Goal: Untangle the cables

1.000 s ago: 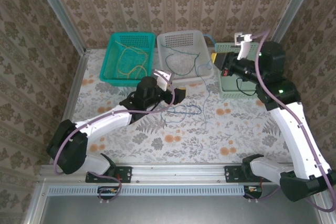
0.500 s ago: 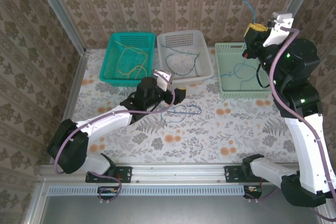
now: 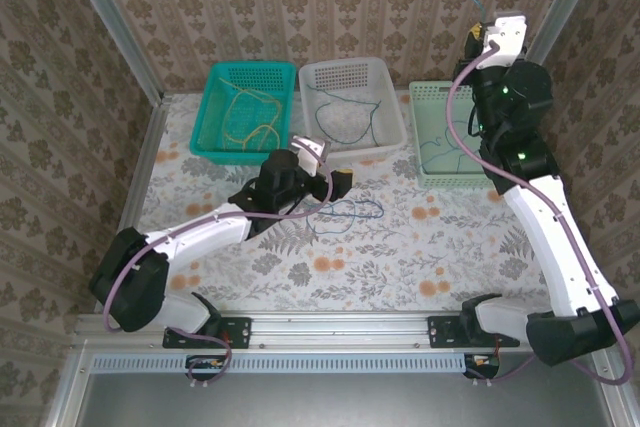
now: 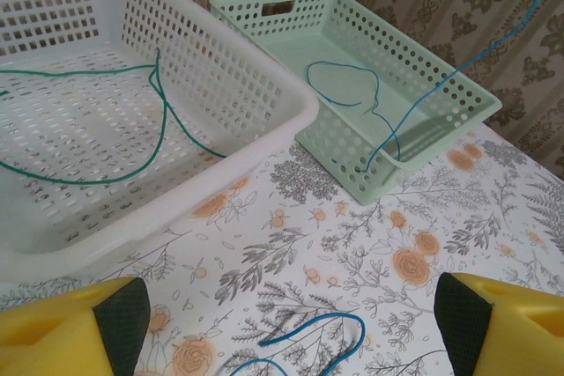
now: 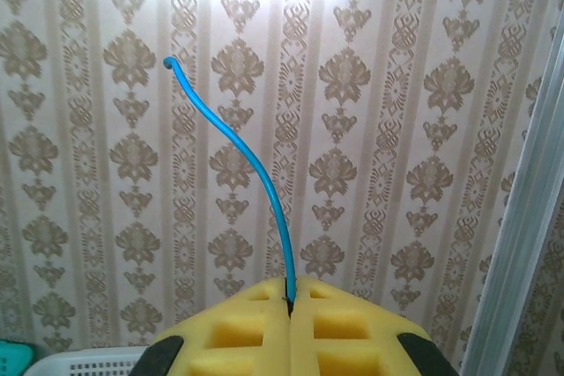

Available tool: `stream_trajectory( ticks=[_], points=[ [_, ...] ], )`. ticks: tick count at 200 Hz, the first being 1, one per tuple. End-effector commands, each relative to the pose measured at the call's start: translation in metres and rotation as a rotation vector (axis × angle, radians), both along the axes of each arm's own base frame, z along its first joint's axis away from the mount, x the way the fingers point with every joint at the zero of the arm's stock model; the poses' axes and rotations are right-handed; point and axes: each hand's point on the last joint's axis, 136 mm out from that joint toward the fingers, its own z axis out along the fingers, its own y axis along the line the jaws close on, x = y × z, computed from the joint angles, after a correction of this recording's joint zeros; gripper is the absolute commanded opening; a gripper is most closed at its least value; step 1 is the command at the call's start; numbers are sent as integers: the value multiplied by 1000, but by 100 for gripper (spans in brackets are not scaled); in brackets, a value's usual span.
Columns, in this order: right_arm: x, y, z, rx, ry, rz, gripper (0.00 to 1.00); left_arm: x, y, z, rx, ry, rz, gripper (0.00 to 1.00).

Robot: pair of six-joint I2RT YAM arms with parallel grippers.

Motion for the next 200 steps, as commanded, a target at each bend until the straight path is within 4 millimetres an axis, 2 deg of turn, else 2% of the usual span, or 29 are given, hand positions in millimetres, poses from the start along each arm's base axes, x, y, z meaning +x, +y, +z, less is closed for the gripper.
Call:
stream_trajectory(
  ticks=[1, 36, 74, 101, 125, 155, 175, 200],
  points=[
    [-36, -19, 63, 79, -220, -43, 0, -2, 10, 10, -10, -26, 34, 88],
    [-40, -25, 80, 124, -240, -45, 0, -1, 12, 6, -15, -14, 33, 88],
    [-56, -28, 96, 170, -313, -18, 0, -3, 14, 4, -18, -9, 40, 88],
    [-43, -28, 89, 119, -261, -43, 0, -3, 16, 3, -15, -8, 45, 88],
    [-22, -29, 61, 96, -181, -65, 0, -3, 16, 3, -16, -7, 46, 88],
    [14, -30, 7, 102, -36, -78, 0, -4, 17, 1, -10, -5, 46, 88],
    [38, -23, -32, 95, 52, -45, 0, -4, 18, 0, -1, -3, 47, 88],
    [64, -20, -69, 91, 154, -41, 0, -4, 20, 0, 1, -3, 49, 88]
  ],
)
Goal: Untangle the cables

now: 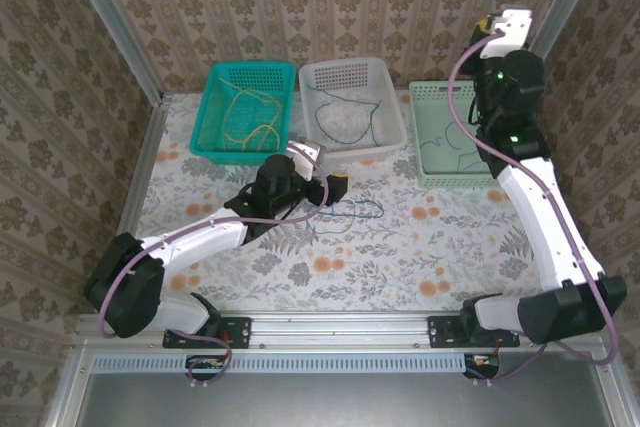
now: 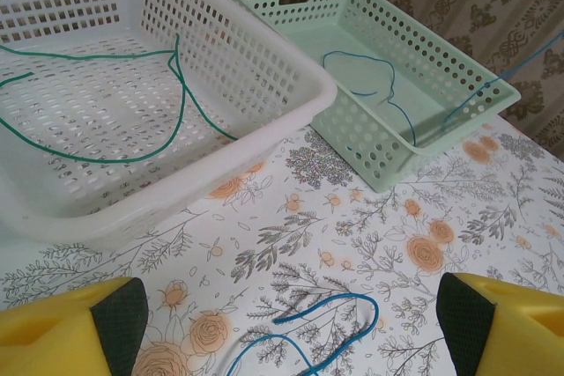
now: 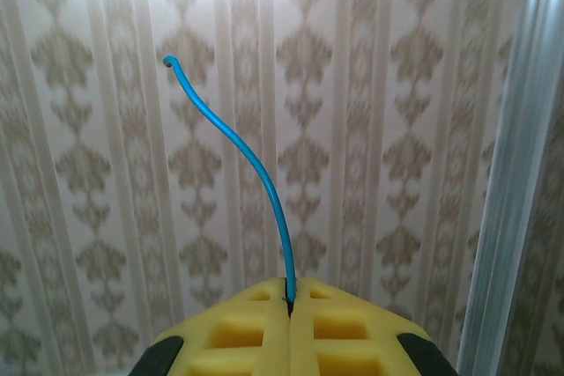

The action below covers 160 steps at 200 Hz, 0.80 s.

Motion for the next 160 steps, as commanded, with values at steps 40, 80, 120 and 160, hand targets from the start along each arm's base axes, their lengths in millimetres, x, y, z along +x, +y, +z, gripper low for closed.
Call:
stream_trajectory(
  ticks=[40, 80, 120, 160],
  points=[
    [60, 1, -110, -3, 329, 0, 0, 0, 11, 6, -10, -9, 29, 88],
    [85, -4, -201, 45, 604, 6, 0, 1, 15, 4, 2, -3, 35, 89],
    [95, -17, -277, 71, 847, -27, 4, 2, 18, 2, 6, 3, 40, 89],
    [88, -37, -318, 98, 1009, -100, 11, 3, 20, -2, 13, 12, 47, 89]
  ],
)
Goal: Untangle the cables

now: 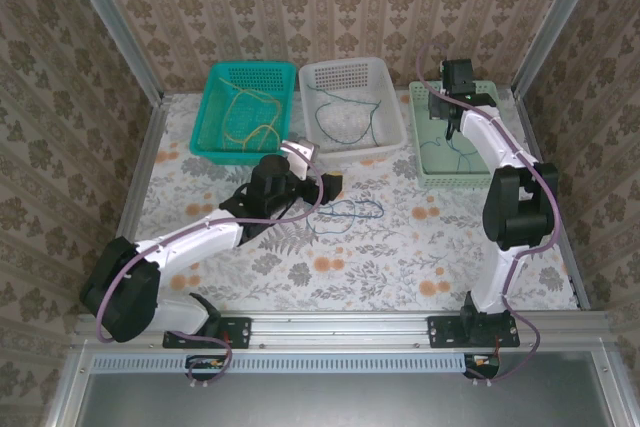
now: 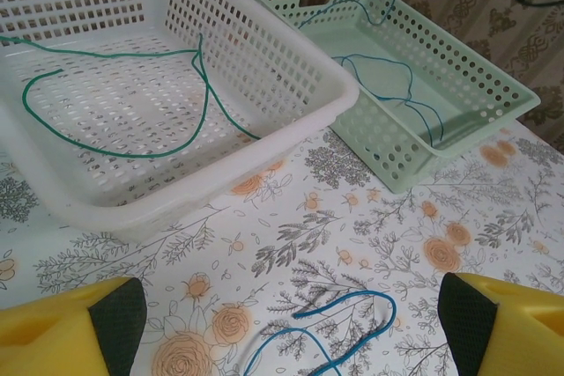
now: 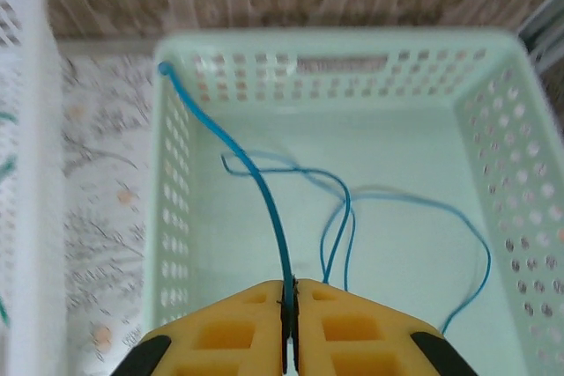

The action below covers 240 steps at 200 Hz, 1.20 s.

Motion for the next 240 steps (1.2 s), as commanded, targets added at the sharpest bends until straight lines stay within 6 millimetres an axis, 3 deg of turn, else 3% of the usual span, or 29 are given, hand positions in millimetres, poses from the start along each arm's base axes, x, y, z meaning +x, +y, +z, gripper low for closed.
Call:
stream_trajectory(
  ticks=[1, 13, 31, 40, 56, 71, 103, 123, 145, 161, 187, 203, 219, 240],
  points=[
    [-13, -13, -14, 20, 112, -61, 11, -2, 6, -1, 6, 10, 12, 89],
    [-19, -22, -23, 51, 148, -100, 20, -1, 7, -2, 6, 15, 15, 90],
    [-26, -35, -38, 155, 199, -156, 64, -1, 8, -3, 8, 21, 20, 90],
    [-30, -40, -43, 219, 214, -182, 78, -1, 9, -2, 8, 21, 22, 91],
    [-37, -48, -41, 264, 199, -211, 93, -1, 10, -3, 11, 25, 27, 91],
    [-43, -43, -29, 263, 153, -187, 98, -1, 12, -5, 15, 25, 33, 92],
    [-70, -13, 2, 283, 72, -106, 97, 0, 14, -8, 20, 34, 50, 92],
    [-90, 7, 19, 199, 12, -67, 97, 0, 19, -10, 21, 45, 67, 92],
    [-112, 25, 28, 208, -11, -37, 94, 1, 24, -10, 15, 54, 83, 93],
    [-127, 57, 29, 233, -18, 66, 89, 4, 31, -13, 10, 70, 115, 93],
    [-156, 118, 5, 244, 78, 244, 87, 10, 48, -20, -21, 115, 191, 94],
    [-175, 153, -15, 326, 164, 331, 79, 12, 58, -22, -40, 132, 228, 94],
    [-191, 180, -33, 392, 236, 385, 68, 11, 65, -23, -38, 134, 252, 95],
    [-207, 208, -49, 420, 273, 433, 65, 10, 75, -27, -22, 152, 287, 96]
  ],
)
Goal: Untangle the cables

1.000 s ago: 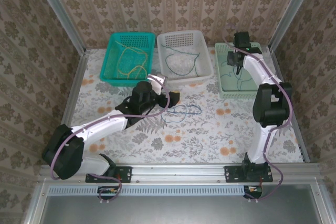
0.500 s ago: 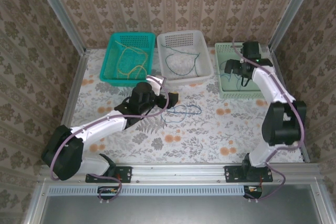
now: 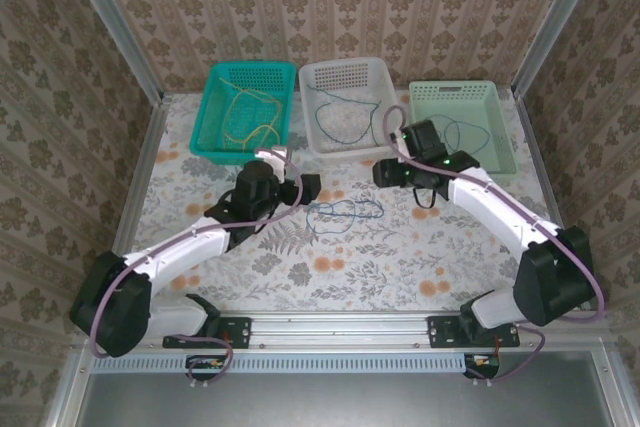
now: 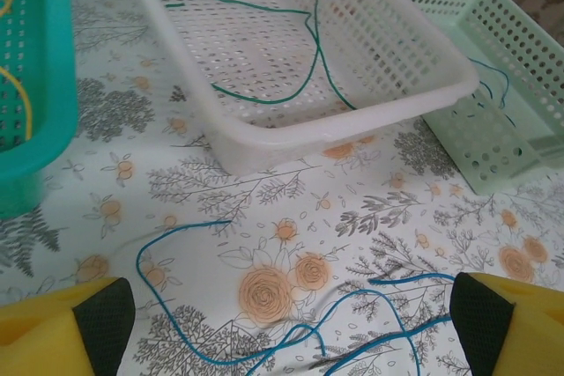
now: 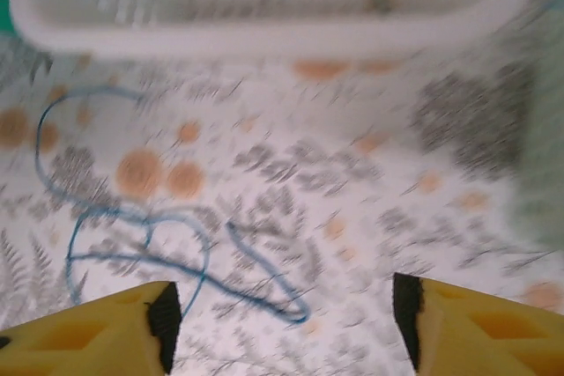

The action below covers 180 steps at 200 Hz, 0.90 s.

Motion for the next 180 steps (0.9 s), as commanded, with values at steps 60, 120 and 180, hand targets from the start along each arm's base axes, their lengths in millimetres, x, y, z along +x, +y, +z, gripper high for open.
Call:
stream_trajectory(
  ticks=[60, 120, 180],
  points=[
    [-46, 81, -77, 72, 272, 145, 56, 1, 17, -13, -25, 73, 90, 97],
    [-43, 81, -116, 4, 335, 100, 47, -1, 21, -11, -18, 66, 96, 98],
    [-34, 91, -118, 30, 320, 90, 42, -2, 20, -12, -27, 64, 89, 98]
  ],
)
